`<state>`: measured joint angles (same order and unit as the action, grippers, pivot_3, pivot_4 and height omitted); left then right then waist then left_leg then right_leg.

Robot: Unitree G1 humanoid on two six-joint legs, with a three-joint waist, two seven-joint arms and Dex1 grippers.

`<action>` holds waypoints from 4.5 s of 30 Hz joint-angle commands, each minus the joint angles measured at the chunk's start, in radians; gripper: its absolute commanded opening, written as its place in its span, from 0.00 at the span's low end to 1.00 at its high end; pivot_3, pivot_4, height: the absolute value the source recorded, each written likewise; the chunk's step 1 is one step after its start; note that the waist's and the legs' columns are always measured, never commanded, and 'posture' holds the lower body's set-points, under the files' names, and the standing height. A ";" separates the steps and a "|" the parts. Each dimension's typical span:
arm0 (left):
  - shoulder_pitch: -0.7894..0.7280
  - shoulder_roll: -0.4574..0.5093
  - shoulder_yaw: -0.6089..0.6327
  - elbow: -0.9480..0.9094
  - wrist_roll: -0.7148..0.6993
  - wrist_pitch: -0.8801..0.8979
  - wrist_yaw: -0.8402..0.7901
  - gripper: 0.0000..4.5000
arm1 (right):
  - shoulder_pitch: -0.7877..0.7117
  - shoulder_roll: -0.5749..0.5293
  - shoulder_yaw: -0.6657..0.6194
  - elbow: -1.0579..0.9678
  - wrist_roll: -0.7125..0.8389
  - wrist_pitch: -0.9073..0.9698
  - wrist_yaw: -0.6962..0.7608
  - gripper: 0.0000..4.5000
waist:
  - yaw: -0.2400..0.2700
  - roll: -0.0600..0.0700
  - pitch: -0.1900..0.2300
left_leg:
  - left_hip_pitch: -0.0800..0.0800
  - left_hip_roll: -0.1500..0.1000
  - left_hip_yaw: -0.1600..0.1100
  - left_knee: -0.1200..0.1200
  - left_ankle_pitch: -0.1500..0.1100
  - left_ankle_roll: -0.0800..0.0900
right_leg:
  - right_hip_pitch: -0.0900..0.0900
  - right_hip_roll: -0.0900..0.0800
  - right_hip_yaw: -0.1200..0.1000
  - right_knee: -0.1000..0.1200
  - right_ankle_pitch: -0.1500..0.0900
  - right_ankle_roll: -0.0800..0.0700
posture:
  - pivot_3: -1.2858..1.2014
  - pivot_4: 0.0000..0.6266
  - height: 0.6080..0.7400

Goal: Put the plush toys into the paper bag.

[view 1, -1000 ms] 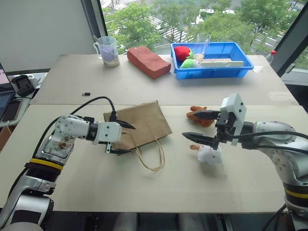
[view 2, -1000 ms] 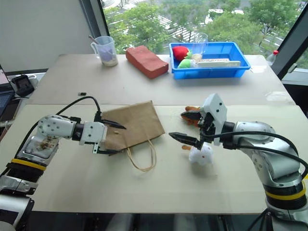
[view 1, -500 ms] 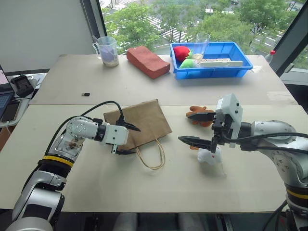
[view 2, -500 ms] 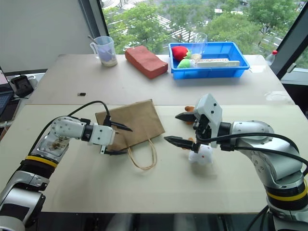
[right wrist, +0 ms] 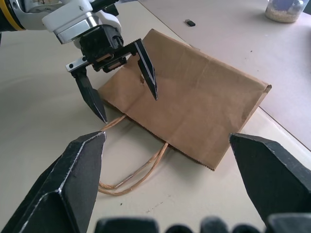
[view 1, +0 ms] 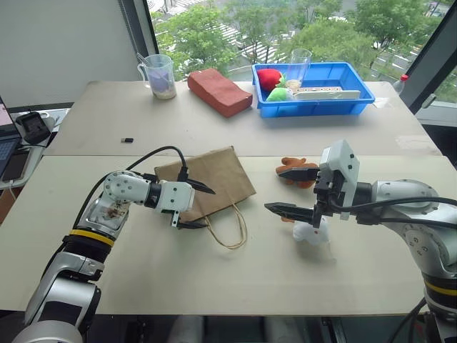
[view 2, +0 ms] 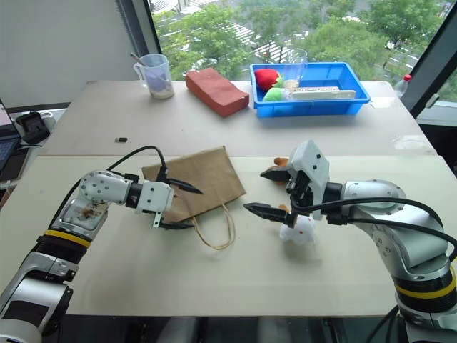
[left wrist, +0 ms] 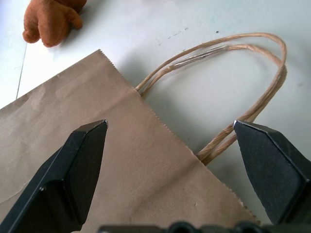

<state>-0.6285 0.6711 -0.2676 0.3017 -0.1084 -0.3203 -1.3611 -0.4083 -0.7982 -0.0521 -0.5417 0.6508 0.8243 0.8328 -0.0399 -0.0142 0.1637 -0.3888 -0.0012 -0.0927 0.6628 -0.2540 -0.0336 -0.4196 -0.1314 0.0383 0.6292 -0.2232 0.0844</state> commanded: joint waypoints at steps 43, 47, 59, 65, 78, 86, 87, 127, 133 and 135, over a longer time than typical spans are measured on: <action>0.024 -0.105 -0.086 -0.058 0.116 -0.097 0.078 0.98 | -0.018 -0.024 -0.024 -0.025 0.013 0.002 -0.026 1.00 | 0.000 0.000 0.000 | 0.000 0.000 0.000 0.000 0.000 0.000 | 0.000 0.000 0.000 0.000 0.000 0.000 | 0.52 0.24 1.00; 0.035 -0.130 -0.114 -0.107 0.129 -0.053 0.092 0.98 | -0.025 -0.023 -0.023 -0.026 0.018 0.007 -0.033 1.00 | 0.003 0.000 0.000 | 0.000 0.000 0.000 0.001 0.000 0.000 | 0.001 0.000 0.000 -0.001 0.000 0.000 | 0.52 0.24 1.00; 0.037 -0.129 -0.129 -0.144 0.128 0.016 0.092 0.29 | -0.018 -0.026 -0.029 -0.025 0.019 0.011 -0.034 1.00 | 0.003 0.000 0.000 | 0.000 0.000 0.000 0.002 0.000 0.000 | 0.000 0.000 0.000 -0.001 0.000 0.000 | 0.52 0.24 1.00; 0.040 -0.113 -0.072 -0.254 -0.012 0.221 0.055 0.01 | 0.010 -0.036 -0.048 -0.017 0.014 0.012 -0.036 1.00 | 0.003 0.000 0.000 | 0.000 0.000 0.000 0.002 0.000 0.000 | 0.000 0.000 0.000 -0.001 0.000 0.000 | 0.52 0.24 1.00; -0.016 -0.021 0.223 -0.389 -0.407 0.713 0.082 0.00 | 0.132 0.078 0.011 0.015 -0.049 -0.089 -0.084 0.57 | -0.003 0.000 0.000 | 0.001 0.000 0.000 0.002 0.000 0.000 | 0.001 0.000 0.000 -0.001 0.000 0.000 | 0.52 0.24 1.00; -0.006 -0.009 0.255 -0.427 -0.457 0.806 0.117 0.00 | 0.001 0.387 0.240 0.204 -0.222 -0.200 -0.222 0.00 | -0.007 0.000 0.000 | 0.001 0.000 -0.001 0.002 0.000 0.000 | 0.000 0.000 0.000 0.000 0.000 0.000 | 0.52 0.24 1.00; -0.005 -0.008 0.255 -0.432 -0.460 0.811 0.119 0.00 | -0.011 0.413 0.256 0.229 -0.240 -0.213 -0.229 0.00 | -0.006 0.000 0.000 | 0.001 0.000 -0.001 0.002 0.000 0.000 | -0.001 0.000 0.000 0.001 0.000 0.000 | 0.52 0.24 1.00; 0.037 -0.013 0.473 -0.592 -0.357 0.715 0.665 0.00 | -0.212 0.762 0.322 0.776 -0.503 -0.408 -0.279 0.00 | -0.028 -0.002 -0.001 | 0.006 0.000 -0.003 -0.003 0.003 -0.005 | -0.002 0.001 0.001 0.009 0.000 0.000 | 0.52 0.24 1.00; 0.071 -0.014 0.419 -0.538 -0.342 0.651 0.572 0.00 | -0.184 0.710 0.303 0.502 -0.402 -0.292 -0.191 0.00 | -0.030 -0.002 -0.001 | 0.005 0.000 -0.004 -0.003 0.003 -0.005 | -0.003 0.001 0.000 0.009 0.000 0.000 | 0.52 0.24 1.00; 0.073 -0.019 0.403 -0.520 -0.335 0.634 0.553 0.00 | -0.183 0.684 0.280 0.438 -0.365 -0.274 -0.163 0.07 | -0.030 -0.002 -0.001 | 0.005 0.000 -0.004 -0.003 0.003 -0.005 | -0.003 0.001 0.000 0.009 0.000 0.000 | 0.52 0.24 1.00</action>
<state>-0.5509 0.6424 0.1366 -0.2162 -0.4545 0.3446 -0.7904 -0.5839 -0.1067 0.2571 -0.0200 0.2395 0.5357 0.6421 -0.0694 -0.0165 0.1624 -0.3839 -0.0014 -0.0963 0.6600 -0.2514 -0.0382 -0.4222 -0.1304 0.0387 0.6382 -0.2231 0.0842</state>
